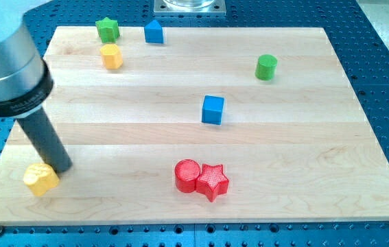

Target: Slightly push the hexagon towards the left side of the board

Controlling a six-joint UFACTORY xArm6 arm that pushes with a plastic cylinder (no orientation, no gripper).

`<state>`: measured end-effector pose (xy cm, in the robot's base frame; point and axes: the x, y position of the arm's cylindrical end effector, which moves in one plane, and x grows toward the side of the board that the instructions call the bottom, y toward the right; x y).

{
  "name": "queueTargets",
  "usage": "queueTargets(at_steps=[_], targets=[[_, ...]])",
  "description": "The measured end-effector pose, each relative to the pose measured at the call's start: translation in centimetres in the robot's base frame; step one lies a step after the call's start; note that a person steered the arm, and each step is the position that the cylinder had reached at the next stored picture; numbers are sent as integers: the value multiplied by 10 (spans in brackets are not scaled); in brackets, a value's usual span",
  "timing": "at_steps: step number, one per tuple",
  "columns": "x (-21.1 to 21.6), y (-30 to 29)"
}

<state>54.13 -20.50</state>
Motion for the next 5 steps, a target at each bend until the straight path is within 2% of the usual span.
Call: queueTargets(at_steps=[1,3,4,5], targets=[[-41,58],[-193,172],[-240,159],[-263,128]])
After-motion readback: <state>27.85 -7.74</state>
